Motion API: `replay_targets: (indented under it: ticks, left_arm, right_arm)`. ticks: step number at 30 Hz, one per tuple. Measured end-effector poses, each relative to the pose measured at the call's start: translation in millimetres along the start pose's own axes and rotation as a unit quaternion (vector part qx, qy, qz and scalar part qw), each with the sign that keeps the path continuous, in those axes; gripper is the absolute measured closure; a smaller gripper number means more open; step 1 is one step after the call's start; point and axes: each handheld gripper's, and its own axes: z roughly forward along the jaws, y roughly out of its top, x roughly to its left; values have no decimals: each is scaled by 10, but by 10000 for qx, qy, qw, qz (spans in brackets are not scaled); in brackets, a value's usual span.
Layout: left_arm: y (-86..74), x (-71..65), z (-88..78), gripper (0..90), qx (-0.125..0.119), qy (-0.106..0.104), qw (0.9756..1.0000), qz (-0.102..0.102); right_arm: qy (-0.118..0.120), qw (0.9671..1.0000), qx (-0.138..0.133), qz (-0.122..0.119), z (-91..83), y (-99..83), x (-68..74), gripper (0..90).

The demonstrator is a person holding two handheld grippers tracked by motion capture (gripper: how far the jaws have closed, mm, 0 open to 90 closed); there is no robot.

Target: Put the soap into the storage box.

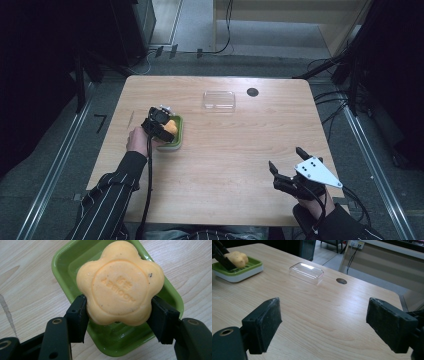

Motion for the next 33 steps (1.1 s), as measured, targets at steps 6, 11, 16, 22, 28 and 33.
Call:
replay_targets:
  ticks: [6,11,16,22,28,33]
  left_arm:
    - [6,-13,32,393,84,84,9999,59]
    - [5,-23,54,393,101,89,9999,47]
    - [8,-37,76,392,99,77,9999,10]
    - [14,-39,94,391,151,71,9999,16]
    - [24,-43,100,391,146,85,9999,1]
    - [34,-46,104,389,153,95,9998,11]
  right_arm:
    - [-5,10000,4,-1,0,1,2,134]
    - [-7,10000,3,0,0,1,2,134]
    - [-2,10000,0,-5,1,0,0,134]
    - [0,10000,-7,-6,9,0,-2,134]
    - [3,10000,28,-11,30,3,7,134]
    - [-6,10000,39,10,18,-3,-6,134]
